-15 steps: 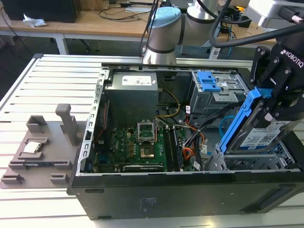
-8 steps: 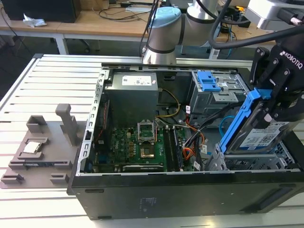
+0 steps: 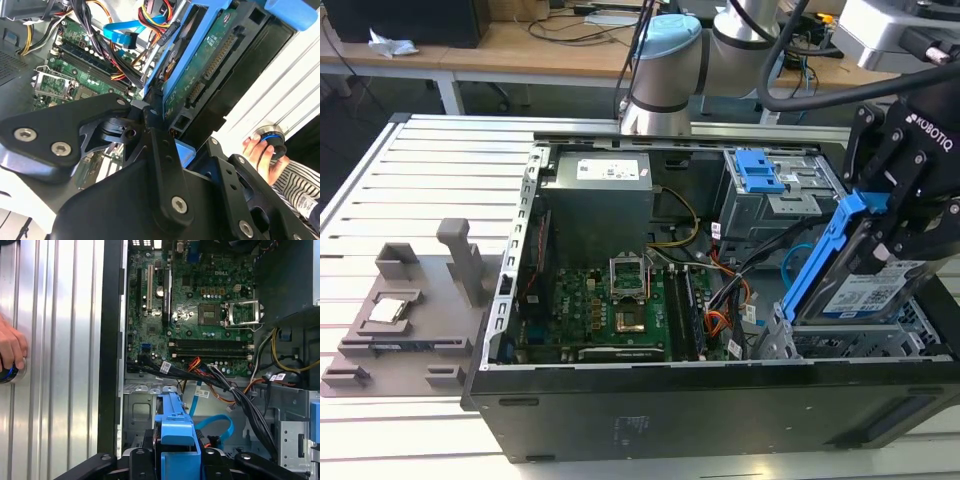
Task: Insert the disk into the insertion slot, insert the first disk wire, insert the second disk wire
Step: 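Insert the disk into the insertion slot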
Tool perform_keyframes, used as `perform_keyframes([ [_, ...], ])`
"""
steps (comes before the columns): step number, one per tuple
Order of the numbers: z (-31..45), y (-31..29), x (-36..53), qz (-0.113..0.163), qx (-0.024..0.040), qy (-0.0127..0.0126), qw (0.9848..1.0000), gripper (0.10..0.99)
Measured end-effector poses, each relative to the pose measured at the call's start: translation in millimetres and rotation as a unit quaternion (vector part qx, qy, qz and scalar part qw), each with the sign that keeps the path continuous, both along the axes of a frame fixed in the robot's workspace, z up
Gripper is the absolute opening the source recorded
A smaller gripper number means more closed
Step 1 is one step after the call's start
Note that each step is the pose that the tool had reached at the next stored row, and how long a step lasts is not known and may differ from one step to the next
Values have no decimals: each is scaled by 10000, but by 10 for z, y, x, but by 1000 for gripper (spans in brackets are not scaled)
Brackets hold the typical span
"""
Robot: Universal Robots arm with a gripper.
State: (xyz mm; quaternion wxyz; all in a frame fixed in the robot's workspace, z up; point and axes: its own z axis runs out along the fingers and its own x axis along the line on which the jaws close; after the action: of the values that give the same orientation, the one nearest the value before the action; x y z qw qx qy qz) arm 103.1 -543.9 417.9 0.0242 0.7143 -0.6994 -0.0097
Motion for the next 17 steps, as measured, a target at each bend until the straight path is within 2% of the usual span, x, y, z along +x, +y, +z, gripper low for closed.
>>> perform_keyframes([
  [17, -64, 0, 0, 0, 1, 1, 10000, 365],
])
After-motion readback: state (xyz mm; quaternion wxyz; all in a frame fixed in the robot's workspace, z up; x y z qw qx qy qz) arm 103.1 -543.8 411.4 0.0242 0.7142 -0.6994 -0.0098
